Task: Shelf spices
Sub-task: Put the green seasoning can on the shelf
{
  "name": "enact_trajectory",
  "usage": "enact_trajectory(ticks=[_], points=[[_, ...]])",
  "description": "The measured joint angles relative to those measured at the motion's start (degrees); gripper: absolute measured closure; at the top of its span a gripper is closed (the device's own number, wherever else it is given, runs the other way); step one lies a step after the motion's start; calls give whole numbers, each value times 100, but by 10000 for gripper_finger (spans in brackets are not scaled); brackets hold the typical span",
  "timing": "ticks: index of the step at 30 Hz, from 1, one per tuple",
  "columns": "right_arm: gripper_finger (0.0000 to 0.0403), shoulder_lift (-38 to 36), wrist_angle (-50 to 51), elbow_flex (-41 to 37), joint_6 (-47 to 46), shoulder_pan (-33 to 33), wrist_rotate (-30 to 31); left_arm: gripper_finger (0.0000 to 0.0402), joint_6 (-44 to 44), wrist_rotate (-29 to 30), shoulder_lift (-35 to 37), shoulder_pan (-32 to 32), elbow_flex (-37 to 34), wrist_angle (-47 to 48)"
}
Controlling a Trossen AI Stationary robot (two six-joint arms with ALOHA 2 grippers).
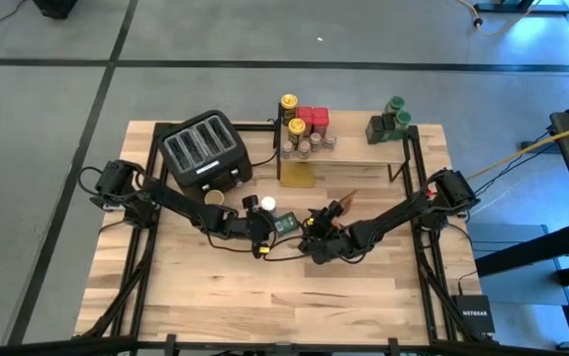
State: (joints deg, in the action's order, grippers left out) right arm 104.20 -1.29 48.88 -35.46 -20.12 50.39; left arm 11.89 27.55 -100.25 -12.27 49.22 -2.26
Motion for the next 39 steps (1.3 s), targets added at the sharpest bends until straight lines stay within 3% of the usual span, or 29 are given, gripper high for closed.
enact_trajectory(ticks=[11,24,30,35,39], points=[[159,0,-34,0,130,-4,-99,249,71,-530,-54,-9,-31,567],[159,0,-38,0,206,-5,-156,249,96,-466,-17,-4,-14,487],[159,-352,486,242,181,-167,-937,249,93,-448,-2,-46,-12,649],[159,-267,-484,323,123,-464,-1051,249,113,-440,527,-133,-10,1293],[159,225,-1157,319,-34,-762,-580,249,436,-402,1165,-288,-10,1999]])
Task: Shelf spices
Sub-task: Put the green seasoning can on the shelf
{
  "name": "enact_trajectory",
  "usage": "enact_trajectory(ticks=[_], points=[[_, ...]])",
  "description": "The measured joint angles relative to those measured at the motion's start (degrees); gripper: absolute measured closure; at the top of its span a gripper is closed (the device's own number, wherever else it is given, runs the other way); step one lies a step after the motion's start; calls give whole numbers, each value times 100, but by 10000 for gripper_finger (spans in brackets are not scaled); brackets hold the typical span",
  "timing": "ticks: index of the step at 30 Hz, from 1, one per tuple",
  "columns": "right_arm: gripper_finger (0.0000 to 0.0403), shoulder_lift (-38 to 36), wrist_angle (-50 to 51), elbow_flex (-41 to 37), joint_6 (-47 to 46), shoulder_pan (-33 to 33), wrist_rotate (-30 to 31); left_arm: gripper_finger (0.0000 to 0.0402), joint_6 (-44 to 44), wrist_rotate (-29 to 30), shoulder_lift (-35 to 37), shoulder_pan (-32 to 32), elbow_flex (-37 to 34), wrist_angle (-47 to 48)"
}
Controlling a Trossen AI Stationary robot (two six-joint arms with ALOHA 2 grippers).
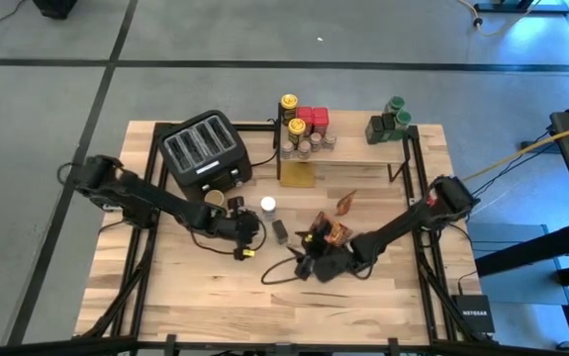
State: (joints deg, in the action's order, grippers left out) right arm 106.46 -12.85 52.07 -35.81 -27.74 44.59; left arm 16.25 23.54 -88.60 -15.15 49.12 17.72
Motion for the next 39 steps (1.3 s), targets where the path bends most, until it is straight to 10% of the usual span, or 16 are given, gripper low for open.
enact_trajectory(ticks=[10,39], points=[[159,730,152,748,302,-104,1132,249,388,946,1241,-692,2,721],[175,1123,-59,951,-112,808,910,249,433,1072,1434,-1030,2,773]])
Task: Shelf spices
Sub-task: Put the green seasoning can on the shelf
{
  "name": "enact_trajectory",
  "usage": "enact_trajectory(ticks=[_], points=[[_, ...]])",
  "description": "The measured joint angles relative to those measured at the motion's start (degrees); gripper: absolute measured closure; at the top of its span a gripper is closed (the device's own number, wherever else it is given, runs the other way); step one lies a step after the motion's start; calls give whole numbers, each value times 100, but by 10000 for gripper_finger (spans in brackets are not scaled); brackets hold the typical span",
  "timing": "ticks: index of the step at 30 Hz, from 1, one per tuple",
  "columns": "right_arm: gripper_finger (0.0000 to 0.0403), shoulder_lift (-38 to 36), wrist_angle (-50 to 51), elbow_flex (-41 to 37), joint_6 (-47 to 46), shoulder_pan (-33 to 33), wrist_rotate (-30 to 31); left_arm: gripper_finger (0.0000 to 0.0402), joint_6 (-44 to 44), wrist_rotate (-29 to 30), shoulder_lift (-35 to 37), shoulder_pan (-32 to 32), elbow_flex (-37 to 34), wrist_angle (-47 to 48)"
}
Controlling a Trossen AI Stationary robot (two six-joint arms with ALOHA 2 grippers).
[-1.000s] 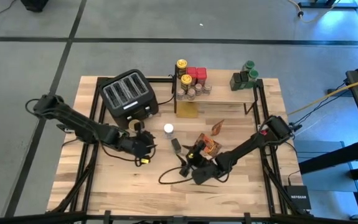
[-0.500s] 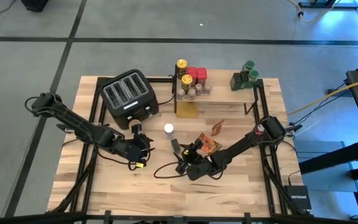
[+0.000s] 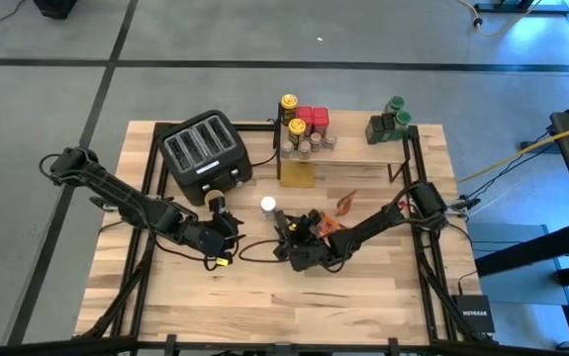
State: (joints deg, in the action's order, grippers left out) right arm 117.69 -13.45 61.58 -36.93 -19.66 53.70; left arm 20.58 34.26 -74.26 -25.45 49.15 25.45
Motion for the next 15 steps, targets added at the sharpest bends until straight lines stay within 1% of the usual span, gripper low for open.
enact_trajectory(ticks=[2,6,10,15], points=[[202,0,36,0,10,28,-41,249,0,0,0,0,0,6],[278,-25,55,-4,278,-18,129,249,2,-2,0,-2,0,7],[278,-283,269,-4,470,-192,382,249,2,-2,0,-11,0,55],[278,-940,1075,-7,442,-529,1167,249,42,-4,0,-11,0,102]])
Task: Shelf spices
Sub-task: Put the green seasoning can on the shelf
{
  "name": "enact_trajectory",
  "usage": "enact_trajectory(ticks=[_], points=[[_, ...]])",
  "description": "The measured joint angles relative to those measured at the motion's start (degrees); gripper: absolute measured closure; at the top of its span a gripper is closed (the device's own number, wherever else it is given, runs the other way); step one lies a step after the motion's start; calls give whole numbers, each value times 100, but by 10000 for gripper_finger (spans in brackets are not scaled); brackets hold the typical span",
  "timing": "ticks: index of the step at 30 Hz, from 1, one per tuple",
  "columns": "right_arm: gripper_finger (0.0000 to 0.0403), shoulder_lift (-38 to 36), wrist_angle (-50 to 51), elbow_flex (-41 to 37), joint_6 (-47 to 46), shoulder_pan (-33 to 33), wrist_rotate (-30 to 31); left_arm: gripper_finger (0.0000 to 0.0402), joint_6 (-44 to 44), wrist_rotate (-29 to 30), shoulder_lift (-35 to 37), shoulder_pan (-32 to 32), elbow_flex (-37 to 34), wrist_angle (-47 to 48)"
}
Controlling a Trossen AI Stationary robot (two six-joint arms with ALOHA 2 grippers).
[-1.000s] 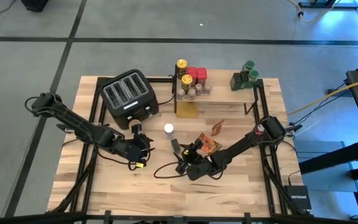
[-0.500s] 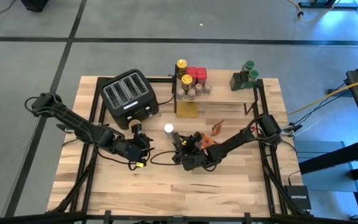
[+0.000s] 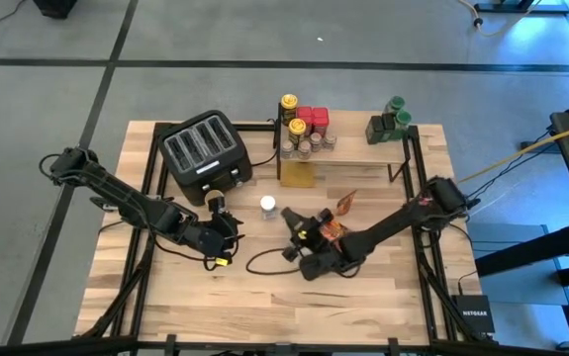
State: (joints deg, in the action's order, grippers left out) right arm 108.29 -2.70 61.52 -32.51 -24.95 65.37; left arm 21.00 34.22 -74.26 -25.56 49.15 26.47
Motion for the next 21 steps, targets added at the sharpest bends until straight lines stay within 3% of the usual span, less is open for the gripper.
enact_trajectory(ticks=[11,16,21], points=[[278,-2338,2487,0,-208,-48,1274,249,84,-4,-4,-2,0,-1],[278,-3317,3683,2,-705,519,1075,249,66,-4,-4,-2,0,-5],[278,-3582,4754,4,-1368,1473,640,249,65,-3,-4,-2,0,-4]])
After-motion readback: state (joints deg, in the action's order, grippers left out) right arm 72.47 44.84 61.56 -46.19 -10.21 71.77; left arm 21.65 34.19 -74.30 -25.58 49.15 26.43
